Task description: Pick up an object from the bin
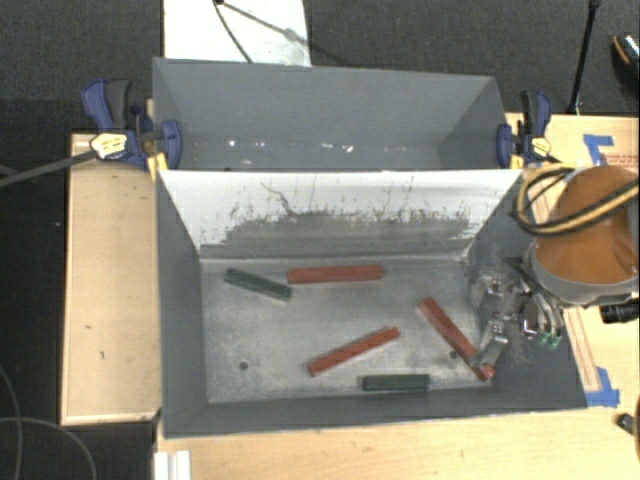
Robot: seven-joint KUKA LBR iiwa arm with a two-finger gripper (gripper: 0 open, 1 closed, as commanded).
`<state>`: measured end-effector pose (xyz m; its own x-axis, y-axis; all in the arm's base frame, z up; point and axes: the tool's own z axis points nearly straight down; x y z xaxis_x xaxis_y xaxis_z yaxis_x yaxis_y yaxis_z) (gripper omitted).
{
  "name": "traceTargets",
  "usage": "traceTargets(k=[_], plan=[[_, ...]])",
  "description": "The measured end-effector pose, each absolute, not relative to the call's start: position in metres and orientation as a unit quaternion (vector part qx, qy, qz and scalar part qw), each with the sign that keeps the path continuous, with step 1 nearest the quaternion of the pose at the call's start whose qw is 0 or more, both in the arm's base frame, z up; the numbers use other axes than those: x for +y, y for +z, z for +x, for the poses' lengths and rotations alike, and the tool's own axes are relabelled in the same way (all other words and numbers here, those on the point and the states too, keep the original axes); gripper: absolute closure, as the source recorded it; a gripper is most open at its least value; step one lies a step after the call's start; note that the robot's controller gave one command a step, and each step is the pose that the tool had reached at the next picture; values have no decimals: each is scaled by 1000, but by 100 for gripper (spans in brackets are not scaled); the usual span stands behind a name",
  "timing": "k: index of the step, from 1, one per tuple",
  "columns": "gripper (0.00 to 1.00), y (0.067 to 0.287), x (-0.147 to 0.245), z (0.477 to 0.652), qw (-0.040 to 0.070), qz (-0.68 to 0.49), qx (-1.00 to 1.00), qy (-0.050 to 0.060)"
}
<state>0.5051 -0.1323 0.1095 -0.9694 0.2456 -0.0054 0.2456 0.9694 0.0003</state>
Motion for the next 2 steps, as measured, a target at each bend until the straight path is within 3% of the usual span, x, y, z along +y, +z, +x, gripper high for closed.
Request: traceTargets(k=[1, 2], plan=[[0, 68, -129, 500, -1, 146, 989, 1], [0, 68, -129, 500, -1, 143, 990, 0]])
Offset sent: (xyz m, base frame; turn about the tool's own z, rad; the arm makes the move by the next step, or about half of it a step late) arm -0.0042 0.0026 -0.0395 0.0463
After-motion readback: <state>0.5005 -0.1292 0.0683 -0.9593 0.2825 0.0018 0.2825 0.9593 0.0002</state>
